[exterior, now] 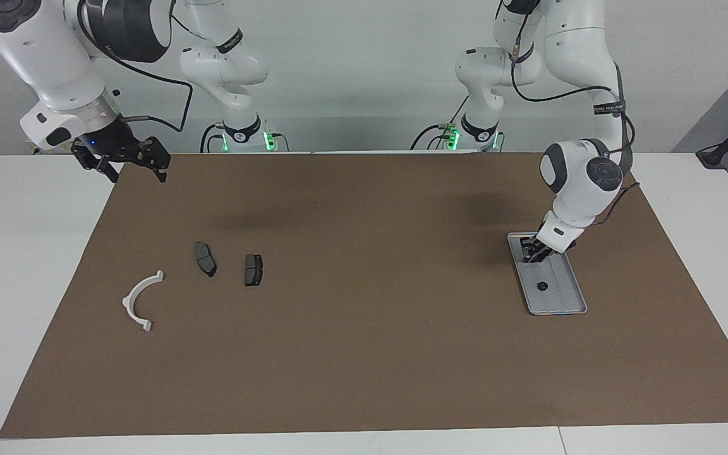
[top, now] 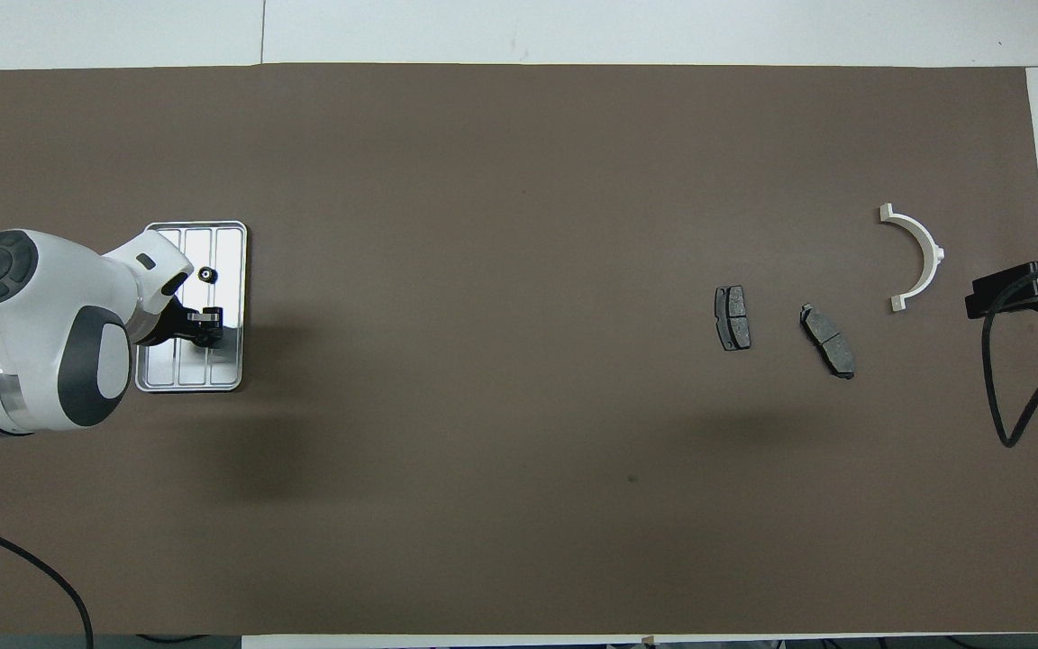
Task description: Place bearing gear from tray to pile
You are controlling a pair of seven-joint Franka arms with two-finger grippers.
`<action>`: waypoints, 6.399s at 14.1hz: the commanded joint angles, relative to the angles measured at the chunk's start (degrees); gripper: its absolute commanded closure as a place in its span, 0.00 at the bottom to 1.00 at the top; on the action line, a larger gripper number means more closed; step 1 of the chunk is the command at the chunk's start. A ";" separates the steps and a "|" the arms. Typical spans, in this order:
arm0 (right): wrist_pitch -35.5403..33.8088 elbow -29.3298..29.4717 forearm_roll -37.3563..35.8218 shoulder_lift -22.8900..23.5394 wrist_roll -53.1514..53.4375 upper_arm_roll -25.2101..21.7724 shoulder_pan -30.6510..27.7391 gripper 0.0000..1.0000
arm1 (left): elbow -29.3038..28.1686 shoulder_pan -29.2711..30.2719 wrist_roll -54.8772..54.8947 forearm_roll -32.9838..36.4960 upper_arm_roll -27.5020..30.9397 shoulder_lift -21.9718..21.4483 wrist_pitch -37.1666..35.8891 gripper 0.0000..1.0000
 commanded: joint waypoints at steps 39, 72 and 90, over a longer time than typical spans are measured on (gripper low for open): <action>13.18 -8.28 0.46 0.93 -7.31 0.49 -2.34 0.00 | 30.78 -38.97 -71.77 -1.96 0.46 21.07 -5.58 0.65; 17.14 12.64 0.37 26.07 25.80 2.77 24.45 0.00 | 18.92 -11.38 -11.33 -1.34 7.23 5.25 -14.11 0.03; 29.61 12.29 0.63 35.21 39.18 2.95 36.08 0.00 | 13.29 -6.54 0.47 -1.34 7.23 8.85 -0.48 0.45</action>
